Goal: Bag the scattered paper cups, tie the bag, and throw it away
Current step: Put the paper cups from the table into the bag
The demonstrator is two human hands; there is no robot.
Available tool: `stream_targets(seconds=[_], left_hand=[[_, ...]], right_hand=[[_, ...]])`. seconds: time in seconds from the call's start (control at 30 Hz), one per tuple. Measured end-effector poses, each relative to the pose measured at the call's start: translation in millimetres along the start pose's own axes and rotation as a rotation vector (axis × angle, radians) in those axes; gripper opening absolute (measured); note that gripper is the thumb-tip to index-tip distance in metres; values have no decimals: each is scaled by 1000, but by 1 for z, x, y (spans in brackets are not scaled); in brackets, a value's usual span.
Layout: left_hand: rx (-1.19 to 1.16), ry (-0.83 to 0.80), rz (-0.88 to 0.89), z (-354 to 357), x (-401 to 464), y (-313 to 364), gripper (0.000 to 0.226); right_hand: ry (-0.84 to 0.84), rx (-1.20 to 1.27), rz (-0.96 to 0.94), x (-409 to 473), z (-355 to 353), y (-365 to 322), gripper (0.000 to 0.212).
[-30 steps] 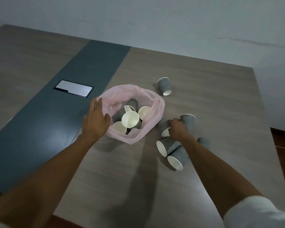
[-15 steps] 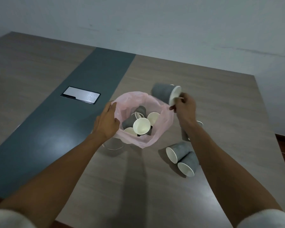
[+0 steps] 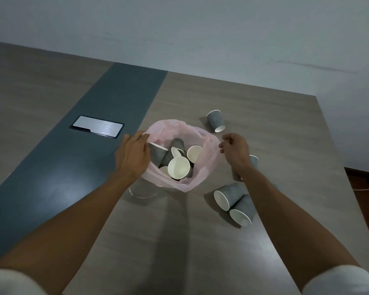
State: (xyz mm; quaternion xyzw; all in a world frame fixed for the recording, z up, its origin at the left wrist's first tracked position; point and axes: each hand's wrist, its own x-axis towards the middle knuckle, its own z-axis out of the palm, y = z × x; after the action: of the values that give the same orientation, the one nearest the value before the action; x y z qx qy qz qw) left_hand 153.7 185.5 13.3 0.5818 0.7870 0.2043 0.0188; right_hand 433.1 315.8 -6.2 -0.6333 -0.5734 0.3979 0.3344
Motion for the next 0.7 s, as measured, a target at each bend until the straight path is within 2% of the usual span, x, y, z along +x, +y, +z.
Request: stream_targets(seconds=[0.17,0.33,0.4,0.5,0.63,0.7], left_hand=[[-57,-44,-52,2,20,12,38],[70,-60,-61,11,35,25,39],[79,-29,-87,14,37,26,37],[85,-10,-68,21,37,21,34],[94,-74,-28,18,41,21,50],[115,-98,-20,14,45,24,56]], right_hand=[[74,-238,63,23,-31,43,39],[-165,-580,147,53,-51,78,54],[-223,-696,113,60,-53,91,50],[-225,-824,84,64,-54,110,36],[-120,-766,137,66,-55,99,26],[18,-641,112,66,-57,78,25]])
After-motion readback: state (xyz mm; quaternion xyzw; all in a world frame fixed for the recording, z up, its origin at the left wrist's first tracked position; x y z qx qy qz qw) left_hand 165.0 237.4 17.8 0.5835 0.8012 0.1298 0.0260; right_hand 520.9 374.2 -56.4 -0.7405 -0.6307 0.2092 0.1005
